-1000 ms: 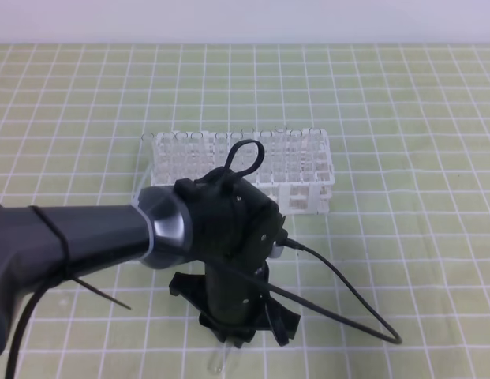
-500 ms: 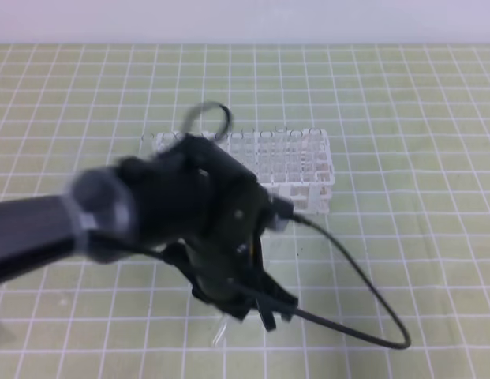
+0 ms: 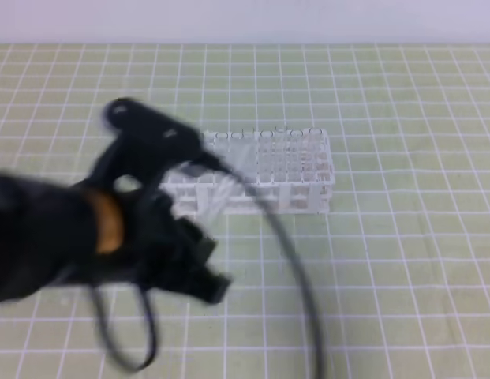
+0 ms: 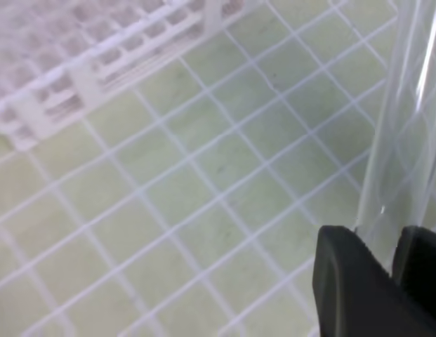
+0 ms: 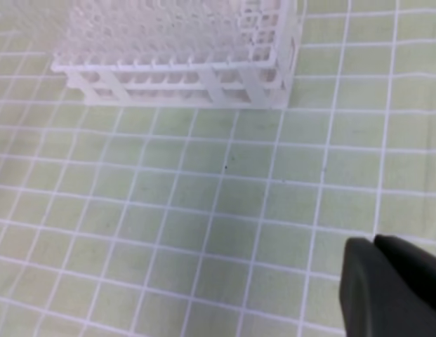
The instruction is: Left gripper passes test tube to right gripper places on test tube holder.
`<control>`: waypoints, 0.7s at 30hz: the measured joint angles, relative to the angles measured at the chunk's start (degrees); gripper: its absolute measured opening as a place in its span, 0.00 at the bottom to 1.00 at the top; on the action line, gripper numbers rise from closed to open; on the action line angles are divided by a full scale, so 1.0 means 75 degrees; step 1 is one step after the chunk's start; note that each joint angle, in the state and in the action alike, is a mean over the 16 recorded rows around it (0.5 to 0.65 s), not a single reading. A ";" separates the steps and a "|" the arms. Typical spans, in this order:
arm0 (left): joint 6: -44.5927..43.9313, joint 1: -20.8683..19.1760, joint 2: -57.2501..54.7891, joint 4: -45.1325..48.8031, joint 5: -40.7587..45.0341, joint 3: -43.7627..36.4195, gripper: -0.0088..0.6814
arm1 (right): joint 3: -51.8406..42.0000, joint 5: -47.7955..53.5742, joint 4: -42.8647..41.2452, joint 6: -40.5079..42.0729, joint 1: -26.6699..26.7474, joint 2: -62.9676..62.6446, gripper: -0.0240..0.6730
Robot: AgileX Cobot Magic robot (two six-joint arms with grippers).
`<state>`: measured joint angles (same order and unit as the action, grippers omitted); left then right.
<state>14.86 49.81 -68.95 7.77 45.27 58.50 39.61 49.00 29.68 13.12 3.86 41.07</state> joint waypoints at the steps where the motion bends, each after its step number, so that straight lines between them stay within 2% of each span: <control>1: 0.0005 0.0000 0.0254 0.0047 -0.0125 -0.0222 0.11 | 0.0060 0.0004 0.0075 0.0042 0.0000 0.0016 0.00; 8: 0.0413 0.0000 0.2037 0.0502 -0.1327 -0.1921 0.11 | 0.0419 0.0027 0.0588 0.0356 0.0000 0.0239 0.00; 14: 0.1124 -0.0001 0.3006 0.1016 -0.2801 -0.3267 0.13 | 0.0860 -0.0011 0.1063 0.0696 0.0113 0.0616 0.00; 21: 0.1861 -0.0001 0.3452 0.1657 -0.4572 -0.4449 0.14 | 0.1542 -0.0434 0.1363 0.0943 0.0974 0.1304 0.00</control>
<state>28.82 49.80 -43.06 20.19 10.97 25.13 51.18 45.75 39.90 20.19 11.17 50.85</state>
